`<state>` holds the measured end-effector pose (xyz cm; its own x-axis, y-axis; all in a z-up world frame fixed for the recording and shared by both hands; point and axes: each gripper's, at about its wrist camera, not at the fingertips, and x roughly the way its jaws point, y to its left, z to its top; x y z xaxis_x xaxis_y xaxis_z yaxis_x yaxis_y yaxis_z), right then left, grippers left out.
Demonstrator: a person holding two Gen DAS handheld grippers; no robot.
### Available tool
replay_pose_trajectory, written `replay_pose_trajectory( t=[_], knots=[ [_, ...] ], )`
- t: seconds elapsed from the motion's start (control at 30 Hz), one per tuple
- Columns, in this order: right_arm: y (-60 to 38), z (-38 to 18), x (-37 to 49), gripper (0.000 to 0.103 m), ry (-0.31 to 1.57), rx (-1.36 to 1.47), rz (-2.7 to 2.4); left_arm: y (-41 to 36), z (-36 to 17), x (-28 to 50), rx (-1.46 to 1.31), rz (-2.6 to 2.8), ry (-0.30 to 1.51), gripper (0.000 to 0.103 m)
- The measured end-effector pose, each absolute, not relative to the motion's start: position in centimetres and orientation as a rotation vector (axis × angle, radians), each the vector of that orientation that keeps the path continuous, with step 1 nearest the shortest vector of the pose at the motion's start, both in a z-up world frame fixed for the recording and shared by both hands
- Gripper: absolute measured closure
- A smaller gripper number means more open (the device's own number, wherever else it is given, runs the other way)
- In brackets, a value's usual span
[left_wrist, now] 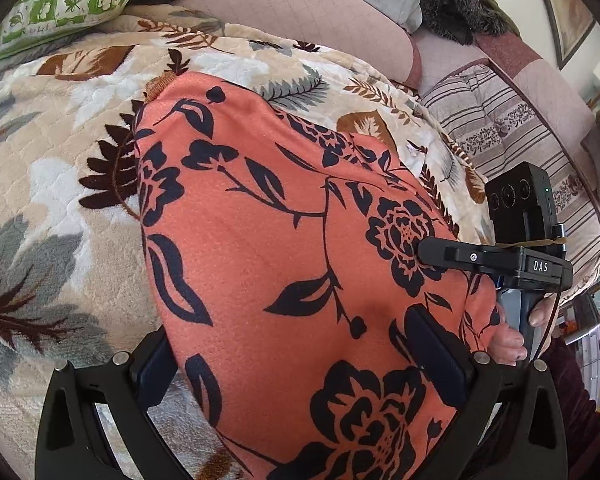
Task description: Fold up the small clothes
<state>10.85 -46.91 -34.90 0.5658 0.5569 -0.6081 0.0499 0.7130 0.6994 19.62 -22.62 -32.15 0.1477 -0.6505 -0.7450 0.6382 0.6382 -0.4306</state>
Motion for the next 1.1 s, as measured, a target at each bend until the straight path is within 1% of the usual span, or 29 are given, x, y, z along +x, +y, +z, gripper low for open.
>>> replay_pose_trajectory(
  t=[0.03, 0.07, 0.1, 0.13, 0.17, 0.2, 0.23, 0.27, 0.3, 0.33, 0.4, 0.53, 0.77, 0.97, 1.1],
  knots=[
    [-47.1, -34.8, 10.8, 0.029, 0.931, 0.759, 0.337, -22.6, -32.2, 19.7, -0.019, -0.932, 1.080, 0.003],
    [-47.1, -34.6, 10.8, 0.029, 0.925, 0.769, 0.345, -22.7, -32.3, 19.8, -0.022, -0.935, 1.081, 0.009],
    [-46.9, -34.4, 10.7, 0.029, 0.920, 0.754, 0.348, -22.7, -32.4, 19.9, -0.024, -0.934, 1.081, 0.018],
    [-46.5, -34.3, 10.7, 0.030, 0.926, 0.720, 0.338, -22.7, -32.5, 20.1, -0.034, -0.934, 1.082, 0.022],
    [-46.2, -34.5, 10.9, 0.033, 0.944, 0.687, 0.320, -22.5, -32.5, 20.4, -0.056, -0.936, 1.088, 0.029],
    [-46.0, -34.7, 11.0, 0.033, 0.948, 0.686, 0.309, -22.3, -32.5, 20.6, -0.085, -0.942, 1.091, 0.037],
    [-46.1, -34.6, 11.0, 0.036, 0.943, 0.703, 0.303, -22.1, -32.4, 20.9, -0.107, -0.944, 1.092, 0.042],
    [-46.0, -34.3, 11.0, 0.039, 0.937, 0.710, 0.301, -21.9, -32.3, 21.1, -0.123, -0.943, 1.091, 0.049],
    [-45.9, -33.9, 11.0, 0.046, 0.926, 0.703, 0.299, -21.8, -32.2, 21.1, -0.129, -0.942, 1.085, 0.055],
    [-45.6, -33.3, 10.9, 0.049, 0.911, 0.691, 0.297, -21.7, -32.0, 21.1, -0.125, -0.943, 1.076, 0.057],
    [-44.8, -32.2, 10.8, 0.051, 0.887, 0.659, 0.294, -21.7, -31.6, 20.8, -0.115, -0.938, 1.056, 0.063],
    [-42.9, -29.7, 10.7, 0.055, 0.858, 0.588, 0.258, -20.6, -30.0, 20.5, -0.116, -0.927, 1.006, 0.065],
    [-39.5, -25.5, 10.5, 0.055, 0.761, 0.597, 0.288, -14.9, -25.7, 19.9, -0.173, -0.921, 0.887, 0.065],
    [-34.2, -23.8, 11.3, 0.055, 0.738, 0.580, 0.319, -9.6, -24.5, 19.5, -0.178, -0.873, 0.835, 0.065],
    [-30.8, -23.7, 11.4, 0.055, 0.735, 0.588, 0.341, -6.2, -24.5, 19.6, -0.180, -0.852, 0.832, 0.065]
  ],
)
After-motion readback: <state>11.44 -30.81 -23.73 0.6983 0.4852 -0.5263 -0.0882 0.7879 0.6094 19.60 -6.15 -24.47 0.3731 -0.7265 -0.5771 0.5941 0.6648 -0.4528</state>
